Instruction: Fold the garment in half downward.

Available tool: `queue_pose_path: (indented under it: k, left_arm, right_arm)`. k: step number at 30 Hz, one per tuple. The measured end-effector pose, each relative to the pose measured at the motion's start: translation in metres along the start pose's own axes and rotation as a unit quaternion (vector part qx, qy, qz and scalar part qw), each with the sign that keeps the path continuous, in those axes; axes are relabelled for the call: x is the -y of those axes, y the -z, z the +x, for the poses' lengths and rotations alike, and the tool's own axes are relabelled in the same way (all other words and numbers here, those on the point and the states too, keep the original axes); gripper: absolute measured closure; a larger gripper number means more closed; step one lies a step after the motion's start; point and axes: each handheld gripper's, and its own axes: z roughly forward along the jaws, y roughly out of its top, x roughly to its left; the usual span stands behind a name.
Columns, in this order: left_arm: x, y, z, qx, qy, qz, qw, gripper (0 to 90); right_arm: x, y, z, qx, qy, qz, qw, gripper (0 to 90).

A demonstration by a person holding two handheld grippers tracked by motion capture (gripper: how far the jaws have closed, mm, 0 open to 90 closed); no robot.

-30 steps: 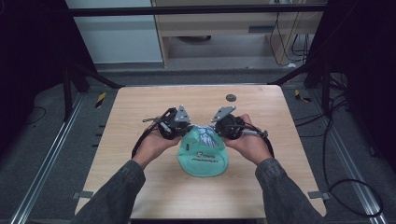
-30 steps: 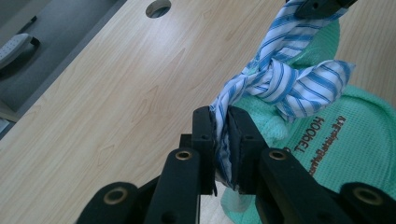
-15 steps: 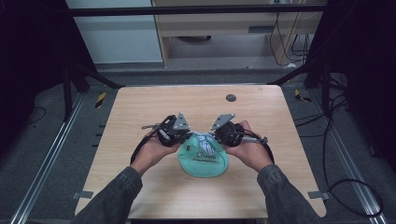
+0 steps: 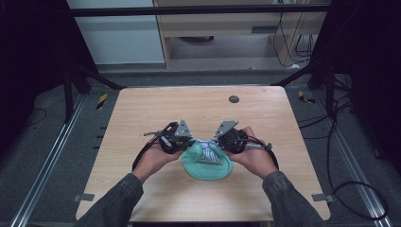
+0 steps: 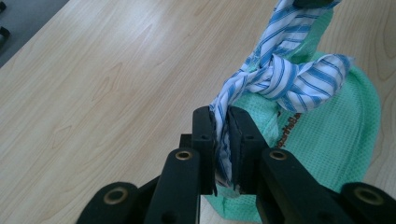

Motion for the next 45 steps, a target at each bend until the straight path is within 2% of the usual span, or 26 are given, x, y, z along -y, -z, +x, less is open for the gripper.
queue_pose_path:
  k: [4,19,24,34,39,42,45]
  left_arm:
    - [0.003,0.000,-0.003,0.001,-0.003,0.000,1.0000,81.8]
    - [0.016,-0.004,-0.011,0.008,0.008,-0.002,0.9999,80.6]
    - [0.020,-0.003,-0.013,0.009,0.012,-0.003,0.9999,76.4]
    - [0.028,-0.002,-0.016,0.006,0.029,-0.003,0.9996,60.4]
    - [0.030,-0.002,-0.015,0.006,0.030,0.001,0.9995,52.3]
    - [0.031,-0.002,-0.016,0.007,0.032,0.000,0.9995,51.0]
    - [0.032,-0.005,-0.015,0.019,0.038,0.008,0.9991,49.7]
  right_arm:
    - [0.004,-0.001,0.002,-0.004,-0.003,-0.001,1.0000,83.0]
    - [0.012,-0.005,0.012,-0.012,-0.001,-0.004,0.9999,83.0]
    - [0.013,-0.005,0.013,-0.013,0.001,-0.004,0.9999,83.1]
    - [0.014,-0.004,0.016,-0.013,0.004,-0.005,0.9999,83.1]
    - [0.014,-0.004,0.017,-0.015,0.008,-0.005,0.9998,83.1]
    - [0.014,-0.003,0.017,-0.016,0.009,-0.005,0.9998,83.1]
    - [0.015,-0.003,0.018,-0.018,0.008,-0.007,0.9998,83.1]
